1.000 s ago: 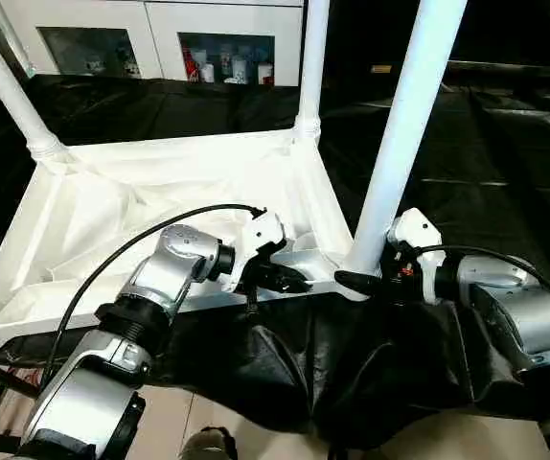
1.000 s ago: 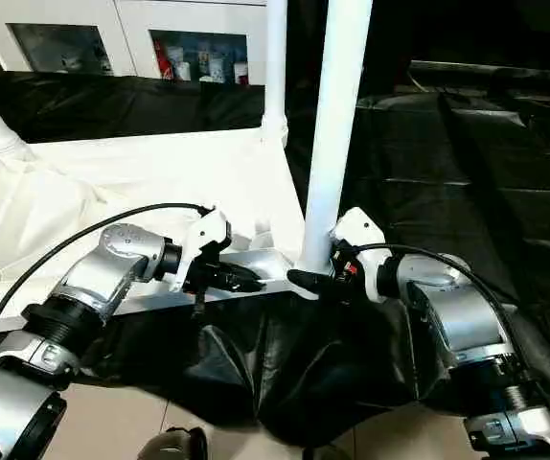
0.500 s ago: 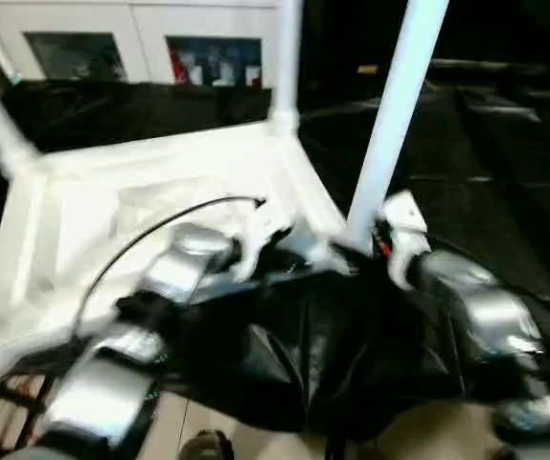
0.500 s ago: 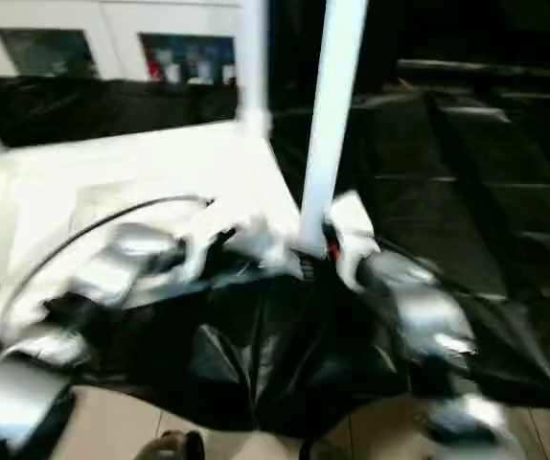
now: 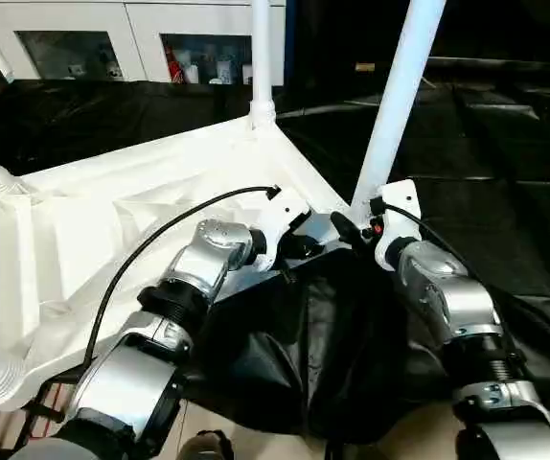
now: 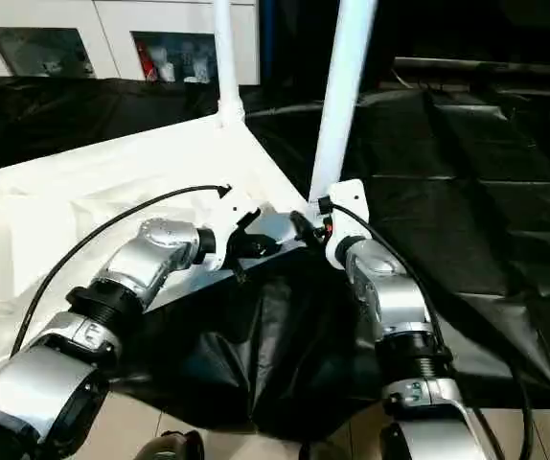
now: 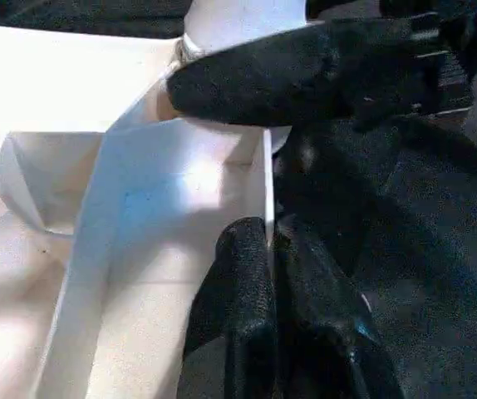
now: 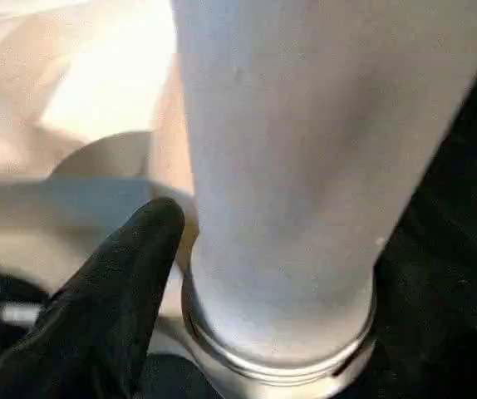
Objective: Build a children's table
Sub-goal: Rotate leg to tighten
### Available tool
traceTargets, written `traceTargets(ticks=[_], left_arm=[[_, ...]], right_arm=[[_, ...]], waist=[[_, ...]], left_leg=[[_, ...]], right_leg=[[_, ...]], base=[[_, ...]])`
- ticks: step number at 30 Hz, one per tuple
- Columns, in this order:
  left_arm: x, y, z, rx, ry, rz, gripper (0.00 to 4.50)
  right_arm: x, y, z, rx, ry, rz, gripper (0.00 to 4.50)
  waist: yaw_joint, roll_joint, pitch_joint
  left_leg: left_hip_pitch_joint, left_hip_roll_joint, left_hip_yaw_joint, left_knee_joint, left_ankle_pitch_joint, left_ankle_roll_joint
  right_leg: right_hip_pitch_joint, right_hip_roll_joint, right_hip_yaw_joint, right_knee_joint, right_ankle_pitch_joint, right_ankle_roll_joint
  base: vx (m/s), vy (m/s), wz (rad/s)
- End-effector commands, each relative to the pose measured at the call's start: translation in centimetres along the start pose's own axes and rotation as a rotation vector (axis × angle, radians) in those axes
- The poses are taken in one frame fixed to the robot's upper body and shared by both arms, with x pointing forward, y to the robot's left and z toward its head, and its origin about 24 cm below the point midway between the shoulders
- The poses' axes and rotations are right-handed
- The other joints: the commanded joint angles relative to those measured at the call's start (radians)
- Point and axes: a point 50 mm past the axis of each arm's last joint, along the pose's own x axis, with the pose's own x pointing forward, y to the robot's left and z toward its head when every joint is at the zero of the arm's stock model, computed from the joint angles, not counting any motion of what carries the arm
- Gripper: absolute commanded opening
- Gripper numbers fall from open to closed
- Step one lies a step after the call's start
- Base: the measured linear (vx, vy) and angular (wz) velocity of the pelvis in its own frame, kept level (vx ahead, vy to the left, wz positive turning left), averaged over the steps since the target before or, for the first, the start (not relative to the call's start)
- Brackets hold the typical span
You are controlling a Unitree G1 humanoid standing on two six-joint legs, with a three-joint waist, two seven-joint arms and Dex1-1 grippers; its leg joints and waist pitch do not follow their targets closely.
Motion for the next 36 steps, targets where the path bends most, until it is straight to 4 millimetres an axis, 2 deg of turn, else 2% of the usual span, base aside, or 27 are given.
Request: traceTargets(ticks=[1, 4, 5, 11, 13, 14, 18, 23, 26, 31, 34, 36], left_arm=[[0.3, -1.3, 2.9, 0.106, -0.126, -0.145, 0.00], [-0.4, -1.6, 2.2, 0.131, -0.098, -0.227, 0.00], [-0.6, -1.8, 2.0, 0.139, -0.092, -0.250, 0.00], [-1.7, -2.6, 1.2, 0.165, -0.058, -0.414, 0.00], [-1.9, -2.7, 1.1, 0.166, -0.051, -0.430, 0.00], [-2.0, -2.7, 1.0, 0.167, -0.044, -0.437, 0.00], [-2.2, -2.7, 0.9, 0.169, -0.034, -0.441, 0.00], [-2.3, -2.5, 0.9, 0.175, -0.030, -0.429, 0.00], [-2.3, -2.4, 1.0, 0.174, -0.032, -0.414, 0.00], [-1.4, -1.5, 1.4, 0.133, -0.042, -0.259, 0.00], [-0.7, -1.0, 1.9, 0.091, -0.063, -0.165, 0.00], [-0.3, -0.9, 2.1, 0.077, -0.072, -0.129, 0.00]], right_arm=[[0.0, 1.7, -0.5, -0.027, 0.028, 0.170, 3.67], [-1.5, 1.2, -0.4, -0.119, 0.054, 0.301, 3.67], [-2.0, 1.0, -0.4, -0.139, 0.066, 0.331, 3.67], [-4.2, 0.7, -0.6, -0.224, 0.122, 0.504, 3.67], [-4.7, 0.7, -0.7, -0.226, 0.139, 0.541, 3.67], [-5.0, 0.8, -0.7, -0.226, 0.149, 0.568, 3.53], [-5.1, 0.9, -0.7, -0.222, 0.156, 0.591, 3.24], [-5.0, 1.5, -0.9, -0.213, 0.164, 0.618, 2.76], [-4.9, 1.7, -1.0, -0.216, 0.163, 0.616, 2.73], [-2.9, 0.6, -1.9, -0.153, 0.155, 0.319, 2.70], [-1.7, 0.0, -2.4, -0.054, 0.166, 0.134, 2.69], [-1.3, 0.0, -2.6, -0.013, 0.166, 0.079, 2.69]], waist=[[0.001, -0.017, -0.082], [0.009, -0.016, -0.081], [0.009, -0.015, -0.081], [0.019, -0.016, -0.079], [0.022, -0.014, -0.078], [0.022, -0.014, -0.078], [0.024, -0.015, -0.076], [0.024, -0.015, -0.078], [0.023, -0.015, -0.078], [0.012, -0.014, -0.077], [-0.002, -0.015, -0.075], [-0.004, -0.016, -0.079]], left_leg=[[0.025, 0.010, -0.008, -0.059, -0.286, 0.058], [0.029, 0.014, -0.007, -0.058, -0.284, 0.065], [0.026, 0.014, -0.006, -0.057, -0.284, 0.068], [0.026, 0.018, -0.007, -0.059, -0.300, 0.068], [0.029, 0.018, -0.006, -0.059, -0.305, 0.068], [0.030, 0.018, -0.006, -0.059, -0.310, 0.066], [0.031, 0.019, -0.009, -0.062, -0.335, 0.050], [0.028, 0.017, -0.010, -0.061, -0.321, 0.049], [0.027, 0.017, -0.010, -0.061, -0.316, 0.050], [0.028, 0.010, -0.010, -0.061, -0.333, 0.026], [0.027, 0.009, -0.013, -0.064, -0.346, 0.017], [0.027, 0.008, -0.015, -0.063, -0.342, 0.018]], right_leg=[[0.064, -0.038, 0.029, -0.068, -0.299, -0.192], [0.063, -0.038, 0.028, -0.066, -0.295, -0.206], [0.063, -0.038, 0.029, -0.065, -0.292, -0.208], [0.062, -0.040, 0.029, -0.066, -0.323, -0.206], [0.058, -0.040, 0.030, -0.068, -0.340, -0.204], [0.057, -0.039, 0.030, -0.068, -0.344, -0.206], [0.055, -0.041, 0.030, -0.072, -0.382, -0.197], [0.056, -0.042, 0.030, -0.072, -0.384, -0.189], [0.056, -0.041, 0.029, -0.071, -0.372, -0.192], [0.051, -0.040, 0.027, -0.076, -0.413, -0.182], [0.052, -0.039, 0.024, -0.079, -0.438, -0.168], [0.056, -0.040, 0.024, -0.080, -0.429, -0.162]], base=[[0.000, 0.000, 0.00], [0.000, 0.000, 0.00], [0.000, 0.000, 0.00], [0.000, 0.000, 0.00], [0.000, 0.000, 0.00], [0.000, 0.000, 0.00], [0.000, 0.000, 0.00], [0.000, 0.000, 0.00], [0.000, 0.000, 0.00], [0.000, 0.000, 0.00], [0.000, 0.000, 0.00], [0.000, 0.000, 0.00]])
